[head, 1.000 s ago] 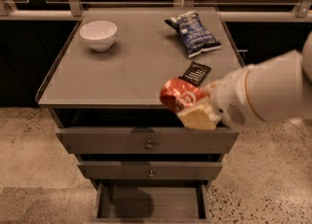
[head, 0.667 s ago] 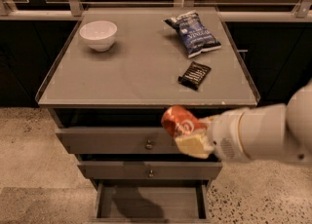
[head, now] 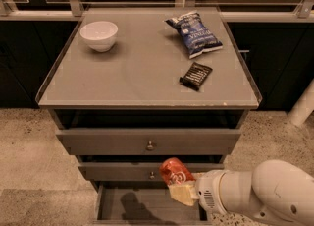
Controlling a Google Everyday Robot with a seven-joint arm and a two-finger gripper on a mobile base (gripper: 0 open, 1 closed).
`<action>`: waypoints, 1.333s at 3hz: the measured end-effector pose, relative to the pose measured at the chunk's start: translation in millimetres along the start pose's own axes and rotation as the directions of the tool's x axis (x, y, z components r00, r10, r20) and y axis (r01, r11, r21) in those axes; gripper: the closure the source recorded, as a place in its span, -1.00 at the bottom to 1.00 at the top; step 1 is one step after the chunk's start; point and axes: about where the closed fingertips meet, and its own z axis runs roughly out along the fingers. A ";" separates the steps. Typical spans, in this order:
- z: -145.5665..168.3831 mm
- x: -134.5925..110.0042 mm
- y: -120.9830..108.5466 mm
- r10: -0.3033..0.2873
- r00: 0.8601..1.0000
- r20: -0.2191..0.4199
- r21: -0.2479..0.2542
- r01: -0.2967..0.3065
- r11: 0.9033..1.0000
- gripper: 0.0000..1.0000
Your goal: Place coke can into bottom drawer
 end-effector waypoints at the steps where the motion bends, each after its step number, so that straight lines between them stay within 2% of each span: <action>1: 0.0 0.0 0.0 0.000 1.000 0.000 0.000 0.000 1.000 1.00; 2: 12.5 7.4 -14.9 0.043 0.999 -0.007 0.022 -0.042 0.999 1.00; 3: 46.0 38.3 -52.9 0.149 0.989 -0.008 0.046 -0.149 0.988 1.00; 4: 90.6 77.3 -91.9 0.274 0.961 -0.024 0.038 -0.273 0.961 1.00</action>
Offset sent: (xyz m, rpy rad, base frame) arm 0.0169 -0.0155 -0.0525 -0.0065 0.0779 -0.1090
